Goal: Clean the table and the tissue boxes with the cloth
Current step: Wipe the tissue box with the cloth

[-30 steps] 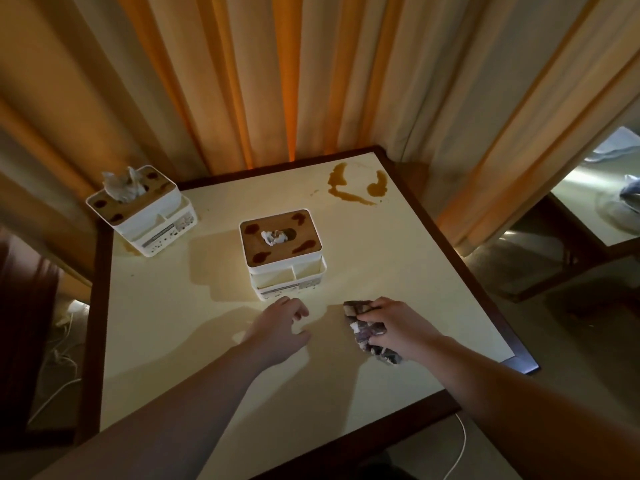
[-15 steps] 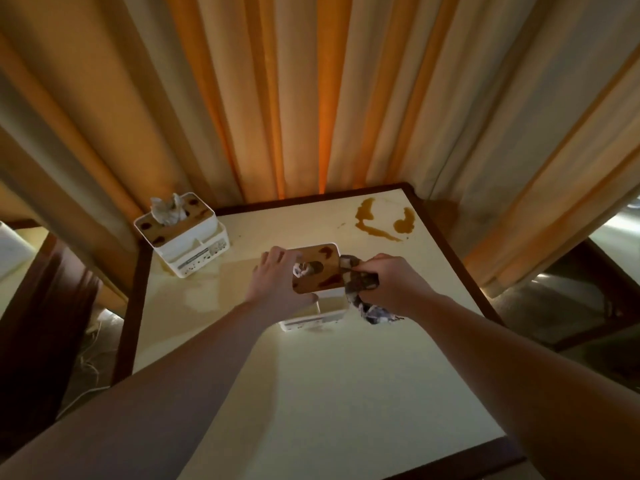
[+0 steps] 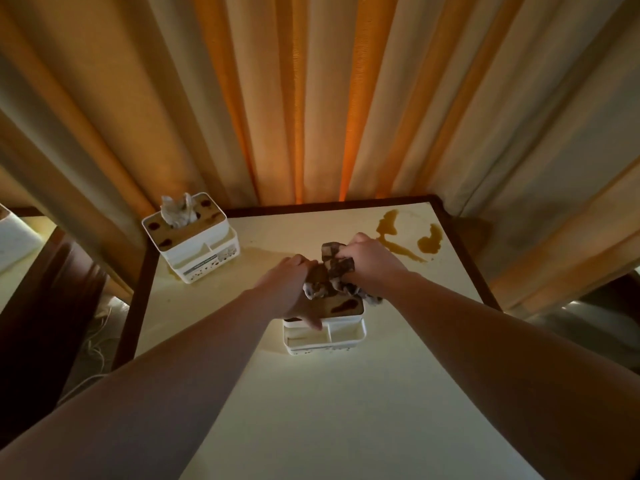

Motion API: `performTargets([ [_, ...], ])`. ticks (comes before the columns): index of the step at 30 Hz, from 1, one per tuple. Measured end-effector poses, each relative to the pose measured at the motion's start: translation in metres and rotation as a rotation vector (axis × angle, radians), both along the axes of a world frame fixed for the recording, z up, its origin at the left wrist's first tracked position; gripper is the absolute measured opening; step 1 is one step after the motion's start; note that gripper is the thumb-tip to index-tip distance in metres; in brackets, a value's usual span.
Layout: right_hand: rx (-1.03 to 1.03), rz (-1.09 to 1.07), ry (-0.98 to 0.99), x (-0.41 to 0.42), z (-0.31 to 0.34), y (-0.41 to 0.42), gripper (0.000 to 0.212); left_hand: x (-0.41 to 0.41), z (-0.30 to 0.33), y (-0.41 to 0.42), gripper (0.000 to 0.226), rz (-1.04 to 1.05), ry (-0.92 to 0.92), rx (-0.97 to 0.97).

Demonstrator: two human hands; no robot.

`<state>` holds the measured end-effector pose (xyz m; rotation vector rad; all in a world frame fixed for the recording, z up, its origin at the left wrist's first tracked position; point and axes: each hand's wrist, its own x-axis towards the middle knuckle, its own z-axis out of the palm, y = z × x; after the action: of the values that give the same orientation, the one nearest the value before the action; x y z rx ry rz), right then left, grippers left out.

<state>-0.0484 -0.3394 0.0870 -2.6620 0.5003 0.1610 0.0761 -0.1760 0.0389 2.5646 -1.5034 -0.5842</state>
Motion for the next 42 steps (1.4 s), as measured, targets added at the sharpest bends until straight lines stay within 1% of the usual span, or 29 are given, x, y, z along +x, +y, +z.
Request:
performTargets([
  [8, -0.018, 0.038, 0.107, 0.001, 0.005, 0.000, 0.016, 0.005, -0.001, 0.006, 0.137, -0.052, -0.025, -0.017],
  [12, -0.059, 0.070, 0.190, -0.011, 0.004, 0.012, 0.010, 0.004, 0.003, 0.006, 0.141, -0.058, -0.014, -0.011],
  [16, -0.064, 0.133, 0.243, -0.020, 0.008, 0.018, 0.022, 0.004, 0.003, 0.007, 0.142, -0.057, 0.004, -0.025],
  [19, -0.069, 0.132, 0.280, -0.011, 0.012, 0.011, 0.019, 0.003, 0.000, 0.007, 0.139, -0.050, 0.012, -0.027],
  [21, -0.065, 0.090, 0.272, 0.001, 0.012, 0.007, 0.009, 0.004, -0.002, 0.006, 0.138, -0.039, 0.022, -0.033],
  [24, -0.081, 0.054, 0.207, 0.015, 0.010, 0.003, 0.009, 0.004, -0.005, 0.006, 0.133, -0.033, 0.028, -0.050],
  [26, -0.091, 0.045, 0.167, 0.016, 0.011, 0.002, 0.012, 0.004, -0.006, 0.006, 0.130, -0.025, 0.024, -0.058],
  [29, -0.062, 0.042, 0.108, 0.011, 0.011, 0.003, 0.019, 0.004, -0.007, 0.006, 0.134, -0.014, 0.019, -0.055],
  [33, -0.043, 0.031, 0.132, 0.000, 0.005, 0.008, 0.020, 0.005, -0.006, 0.006, 0.143, -0.022, -0.001, -0.036],
  [35, -0.022, 0.031, 0.157, -0.006, 0.003, 0.011, 0.015, 0.004, -0.005, 0.007, 0.141, -0.030, -0.013, -0.035],
  [38, -0.050, 0.104, 0.192, -0.018, -0.001, 0.016, 0.003, 0.004, -0.004, 0.007, 0.144, -0.037, -0.008, -0.033],
  [42, -0.028, 0.116, 0.228, -0.025, 0.001, 0.014, 0.017, 0.003, -0.005, 0.007, 0.146, -0.025, 0.029, -0.043],
])
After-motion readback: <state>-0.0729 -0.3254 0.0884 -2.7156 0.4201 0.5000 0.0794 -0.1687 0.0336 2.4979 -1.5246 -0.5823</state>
